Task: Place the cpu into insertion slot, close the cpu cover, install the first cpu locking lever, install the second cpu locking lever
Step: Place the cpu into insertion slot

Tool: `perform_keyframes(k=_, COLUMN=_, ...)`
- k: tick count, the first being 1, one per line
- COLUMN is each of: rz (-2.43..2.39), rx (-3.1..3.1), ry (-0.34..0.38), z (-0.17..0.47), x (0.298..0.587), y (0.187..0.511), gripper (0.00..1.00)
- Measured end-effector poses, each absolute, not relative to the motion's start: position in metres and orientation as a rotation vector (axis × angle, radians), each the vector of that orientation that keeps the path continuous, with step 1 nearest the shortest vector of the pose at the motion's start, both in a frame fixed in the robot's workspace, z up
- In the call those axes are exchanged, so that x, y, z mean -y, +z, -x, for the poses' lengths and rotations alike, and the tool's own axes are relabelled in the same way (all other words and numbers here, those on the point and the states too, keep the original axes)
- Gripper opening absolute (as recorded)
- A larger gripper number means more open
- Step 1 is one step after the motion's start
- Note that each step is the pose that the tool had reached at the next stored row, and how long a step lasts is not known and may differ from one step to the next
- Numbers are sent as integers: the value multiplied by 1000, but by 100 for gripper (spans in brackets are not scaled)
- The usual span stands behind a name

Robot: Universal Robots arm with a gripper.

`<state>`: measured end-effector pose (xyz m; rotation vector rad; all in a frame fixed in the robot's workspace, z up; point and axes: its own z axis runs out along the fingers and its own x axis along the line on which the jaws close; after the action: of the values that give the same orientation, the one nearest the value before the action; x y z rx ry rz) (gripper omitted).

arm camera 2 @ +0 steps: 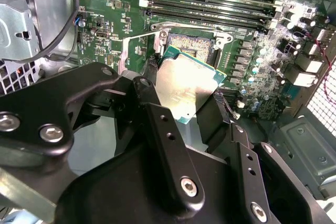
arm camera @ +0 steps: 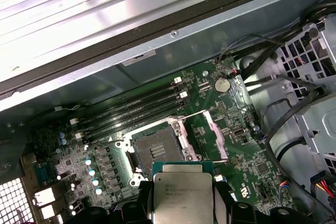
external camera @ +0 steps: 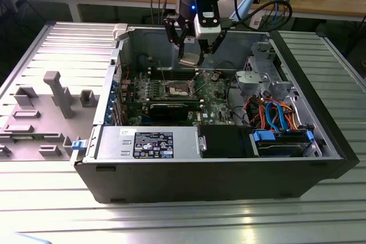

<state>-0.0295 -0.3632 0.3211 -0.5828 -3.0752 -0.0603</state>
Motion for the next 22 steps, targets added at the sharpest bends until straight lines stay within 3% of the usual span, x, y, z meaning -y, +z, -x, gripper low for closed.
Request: perform_keyframes(k=22, rz=608, rx=3071, ry=-60, z=29, x=363, y=321, gripper=55)
